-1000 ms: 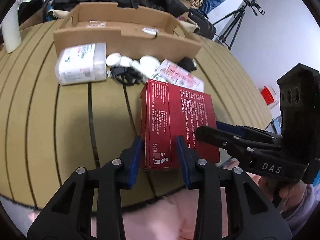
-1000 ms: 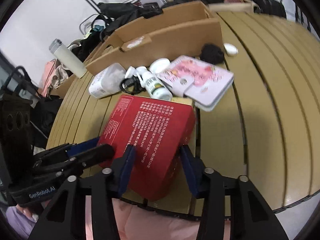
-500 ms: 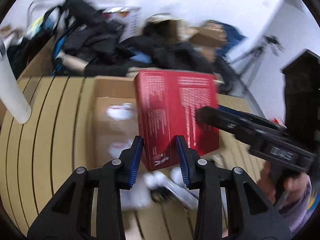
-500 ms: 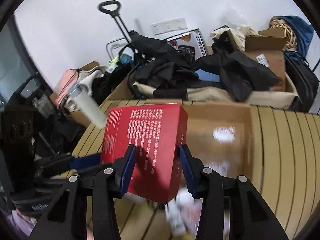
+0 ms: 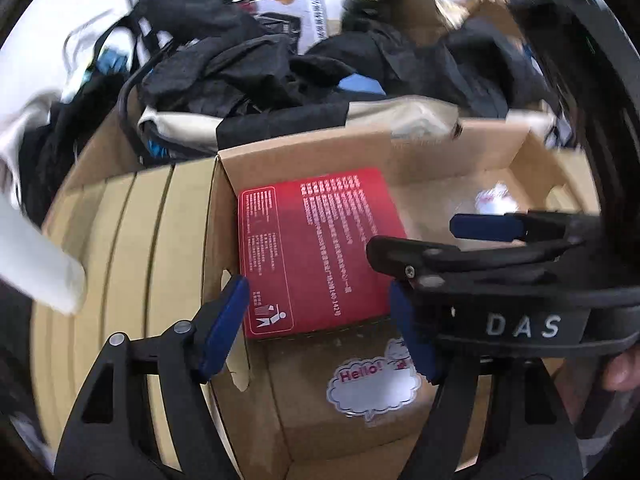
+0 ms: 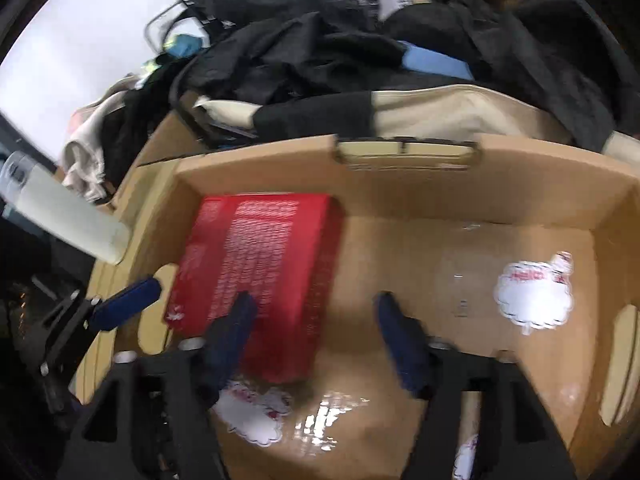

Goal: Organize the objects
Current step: 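Carry the red box into the cardboard tray and open the right tool, then pull the right tool back from the table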

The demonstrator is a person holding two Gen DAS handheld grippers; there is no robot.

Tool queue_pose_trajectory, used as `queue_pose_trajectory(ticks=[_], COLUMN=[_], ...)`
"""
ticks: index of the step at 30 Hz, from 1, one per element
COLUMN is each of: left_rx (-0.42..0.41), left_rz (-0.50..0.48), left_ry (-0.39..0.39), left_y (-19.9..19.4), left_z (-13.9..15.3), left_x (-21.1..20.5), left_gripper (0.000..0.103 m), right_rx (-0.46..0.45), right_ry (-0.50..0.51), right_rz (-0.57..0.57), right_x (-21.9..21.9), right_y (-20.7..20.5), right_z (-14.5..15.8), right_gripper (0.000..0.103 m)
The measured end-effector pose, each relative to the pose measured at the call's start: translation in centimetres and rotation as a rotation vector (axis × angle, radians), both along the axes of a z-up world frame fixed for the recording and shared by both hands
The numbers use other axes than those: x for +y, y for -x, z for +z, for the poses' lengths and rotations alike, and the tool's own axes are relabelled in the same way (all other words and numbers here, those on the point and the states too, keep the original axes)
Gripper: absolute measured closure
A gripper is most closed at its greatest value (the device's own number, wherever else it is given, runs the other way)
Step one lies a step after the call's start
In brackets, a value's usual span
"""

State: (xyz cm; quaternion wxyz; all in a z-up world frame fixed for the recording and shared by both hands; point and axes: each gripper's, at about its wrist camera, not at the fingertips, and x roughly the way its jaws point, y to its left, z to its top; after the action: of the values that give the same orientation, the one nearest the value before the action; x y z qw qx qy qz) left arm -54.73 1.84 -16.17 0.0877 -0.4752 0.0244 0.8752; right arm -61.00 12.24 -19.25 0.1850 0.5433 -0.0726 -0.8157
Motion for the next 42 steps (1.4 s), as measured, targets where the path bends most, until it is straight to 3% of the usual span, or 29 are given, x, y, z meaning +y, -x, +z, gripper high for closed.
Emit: queue_pose_trajectory(ticks=[4,8,10,11,15,20,24,26,30,36,40,42], left_rx=[0.008,0.034,0.089,0.115,0.199,0.160,0.135,0.151,0.179,0.283,0.320,0.327], left_rz=[-0.013,-0.006,0.011,0.028,0.094,0.164,0.209,0.210,0.193,0.077,0.028,0.007], left_ry=[0.027,-0.026,-0.043,-0.035,0.039,0.065,0.042,0.028,0.025,0.031,0.015,-0.020], left_y=[-1.4,-3.2,-5.3,-6.5,-12.3,-21.3,-26.2,-28.5,-32.6,-42.0,-47.7,-50.2], left_z=[0.6,4.4,8.1,10.2,17.1,21.4,22.7,23.8,25.1,26.0,24.7,23.3], left_x=[0.8,-0.4,-1.4,-1.9,-4.7,-8.6,-9.9,-9.8,-9.0,-6.9,-5.8,-5.7], left_gripper=[0.035,0.034,0.027,0.019,0.000,0.000,0.000,0.000,0.000,0.000,0.000,0.000], right_rx=[0.013,-0.045,0.002,0.036,0.133,0.198,0.257,0.269,0.313,0.411,0.451,0.491], right_ry=[-0.078,0.012,0.034,0.038,0.045,-0.135,-0.306,-0.319,-0.307,-0.242,-0.218,-0.142], right_rz=[-0.001,-0.007,-0.003,0.003,0.029,0.077,0.093,0.097,0.093,0.133,0.101,0.053], right_x=[0.0,1.3,2.5,3.2,7.1,11.0,12.8,12.9,12.5,10.8,10.4,10.7], right_y=[-0.5,-1.6,-3.3,-4.2,-9.8,-18.8,-26.0,-28.7,-33.8,-43.4,-49.2,-52.7], right_z=[0.0,1.6,5.0,7.1,15.5,20.9,22.5,23.1,24.5,25.0,23.9,23.2], right_gripper=[0.017,0.017,0.017,0.017,0.017,0.016,0.016,0.016,0.016,0.016,0.016,0.016])
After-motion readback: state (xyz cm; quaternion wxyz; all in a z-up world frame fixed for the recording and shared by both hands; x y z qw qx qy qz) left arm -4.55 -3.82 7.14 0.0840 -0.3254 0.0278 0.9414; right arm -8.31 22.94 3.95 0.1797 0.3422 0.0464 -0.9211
